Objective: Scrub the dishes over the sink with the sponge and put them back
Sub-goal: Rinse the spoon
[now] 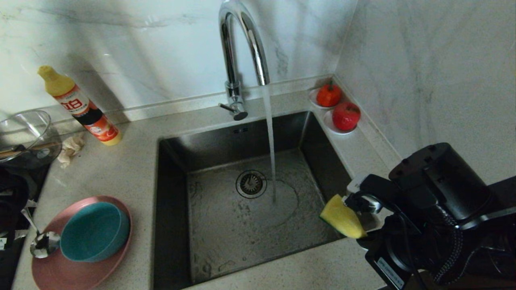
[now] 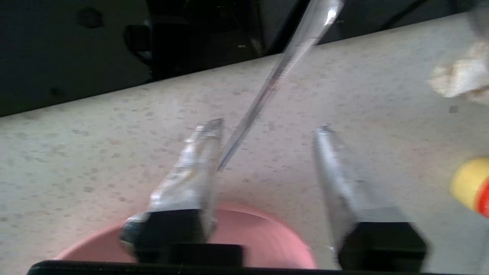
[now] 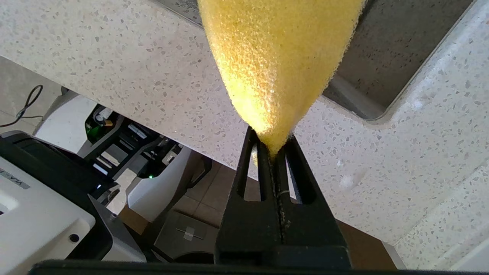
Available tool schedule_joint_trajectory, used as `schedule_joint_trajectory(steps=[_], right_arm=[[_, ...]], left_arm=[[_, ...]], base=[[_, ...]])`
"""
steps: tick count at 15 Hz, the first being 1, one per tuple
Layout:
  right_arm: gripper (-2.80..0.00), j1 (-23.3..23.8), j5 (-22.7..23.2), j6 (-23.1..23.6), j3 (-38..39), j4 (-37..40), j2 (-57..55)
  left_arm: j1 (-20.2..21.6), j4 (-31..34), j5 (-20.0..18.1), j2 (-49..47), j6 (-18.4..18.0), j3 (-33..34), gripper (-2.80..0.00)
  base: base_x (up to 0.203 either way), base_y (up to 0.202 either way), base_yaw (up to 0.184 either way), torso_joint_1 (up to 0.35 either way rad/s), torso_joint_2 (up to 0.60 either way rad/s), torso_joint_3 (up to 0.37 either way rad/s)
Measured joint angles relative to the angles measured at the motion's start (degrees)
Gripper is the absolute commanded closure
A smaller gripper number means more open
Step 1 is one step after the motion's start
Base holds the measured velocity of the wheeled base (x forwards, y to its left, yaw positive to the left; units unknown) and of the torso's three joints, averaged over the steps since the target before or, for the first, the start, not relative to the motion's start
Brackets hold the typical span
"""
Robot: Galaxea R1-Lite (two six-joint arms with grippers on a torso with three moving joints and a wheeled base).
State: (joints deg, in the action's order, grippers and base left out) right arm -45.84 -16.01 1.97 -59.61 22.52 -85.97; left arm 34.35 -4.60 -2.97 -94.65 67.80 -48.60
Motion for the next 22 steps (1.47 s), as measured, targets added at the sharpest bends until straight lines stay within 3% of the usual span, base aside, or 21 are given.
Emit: schedule_joint_trajectory(steps=[3, 8, 12, 19, 22], right_arm=[[0.00, 0.0, 0.0, 0.0, 0.1, 0.0, 0.1], [0.00, 0.0, 0.0, 0.0, 0.1, -0.4, 0.1], [0.00, 0.1, 0.0, 0.0, 0.0, -0.3, 0.1], [0.00, 0.1, 0.0, 0.0, 0.0, -0.4, 0.0], [0.00, 0.1, 0.0, 0.0, 0.0, -0.3, 0.0]], left_arm=[[0.1, 0.9, -0.1, -0.9, 0.4, -1.7, -2.80], [0.0, 6.5, -0.1, -5.4, 1.1, -10.6, -2.80], [0.0, 6.0, -3.2, -6.5, 1.1, -13.1, -2.80], [0.0, 5.6, -5.5, -6.8, 0.8, -9.8, -2.80], [0.0, -0.2, -5.9, -6.4, 0.6, -7.0, -2.80]], base=[[0.000, 0.000, 0.000, 0.000, 0.00, 0.000], [0.000, 0.000, 0.000, 0.000, 0.00, 0.000], [0.000, 0.000, 0.000, 0.000, 0.00, 0.000], [0.000, 0.000, 0.000, 0.000, 0.00, 0.000], [0.000, 0.000, 0.000, 0.000, 0.00, 0.000]])
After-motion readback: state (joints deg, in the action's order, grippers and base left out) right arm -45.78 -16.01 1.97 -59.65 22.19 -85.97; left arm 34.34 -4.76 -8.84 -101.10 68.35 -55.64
